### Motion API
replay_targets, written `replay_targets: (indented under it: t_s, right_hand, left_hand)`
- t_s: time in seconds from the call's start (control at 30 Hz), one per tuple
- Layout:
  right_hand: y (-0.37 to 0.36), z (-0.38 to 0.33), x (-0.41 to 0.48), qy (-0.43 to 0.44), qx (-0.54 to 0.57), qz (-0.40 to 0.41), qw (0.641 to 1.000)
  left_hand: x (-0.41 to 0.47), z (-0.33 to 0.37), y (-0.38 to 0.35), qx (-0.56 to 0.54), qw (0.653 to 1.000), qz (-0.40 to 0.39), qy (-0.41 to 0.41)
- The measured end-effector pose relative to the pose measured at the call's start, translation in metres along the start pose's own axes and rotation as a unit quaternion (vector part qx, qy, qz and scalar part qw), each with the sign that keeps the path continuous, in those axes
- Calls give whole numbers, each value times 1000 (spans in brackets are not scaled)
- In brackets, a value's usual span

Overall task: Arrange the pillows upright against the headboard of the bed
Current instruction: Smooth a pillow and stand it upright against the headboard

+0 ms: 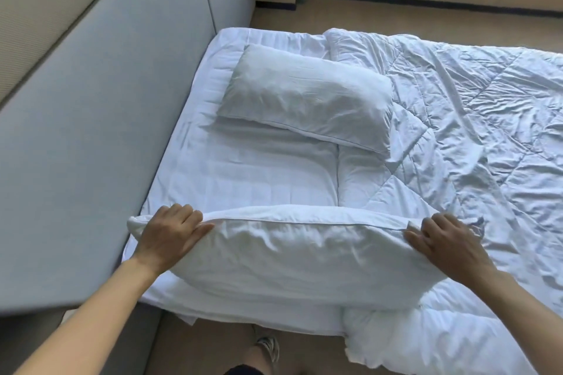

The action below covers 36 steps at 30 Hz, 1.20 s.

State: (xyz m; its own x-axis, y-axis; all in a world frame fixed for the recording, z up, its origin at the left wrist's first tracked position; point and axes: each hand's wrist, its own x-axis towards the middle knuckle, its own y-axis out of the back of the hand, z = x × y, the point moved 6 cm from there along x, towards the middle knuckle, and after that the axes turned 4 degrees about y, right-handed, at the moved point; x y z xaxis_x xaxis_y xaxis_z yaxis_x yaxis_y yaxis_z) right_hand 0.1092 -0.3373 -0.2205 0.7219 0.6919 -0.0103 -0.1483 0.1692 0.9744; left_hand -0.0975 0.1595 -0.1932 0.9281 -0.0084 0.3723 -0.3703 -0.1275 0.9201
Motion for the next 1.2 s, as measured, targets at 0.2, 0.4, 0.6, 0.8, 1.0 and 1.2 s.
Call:
replay_targets:
  t_s: [0.2, 0.4, 0.6, 0.8, 1.0, 1.2]
  right_hand:
    - [15, 12, 33, -108, 139, -50, 983]
    - [3, 7, 46, 2, 129, -105, 986]
    - [26, 33, 57, -59, 198, -6, 978]
    - [79, 72, 45, -73, 225, 126, 963]
    - [26, 73, 56, 3, 189, 22, 982]
    - [49, 86, 95, 17, 178, 57, 982]
  left_hand:
    - [31, -11, -7, -65, 998, 4, 15]
    - [38, -10, -14, -91, 994, -61, 8]
    - [39, -8, 9, -77, 987, -106, 94]
    - [14, 13, 75, -27, 990, -9, 139]
    - [-11, 70, 40, -3, 986, -62, 157]
    - [-18, 52, 80, 0, 970, -18, 241]
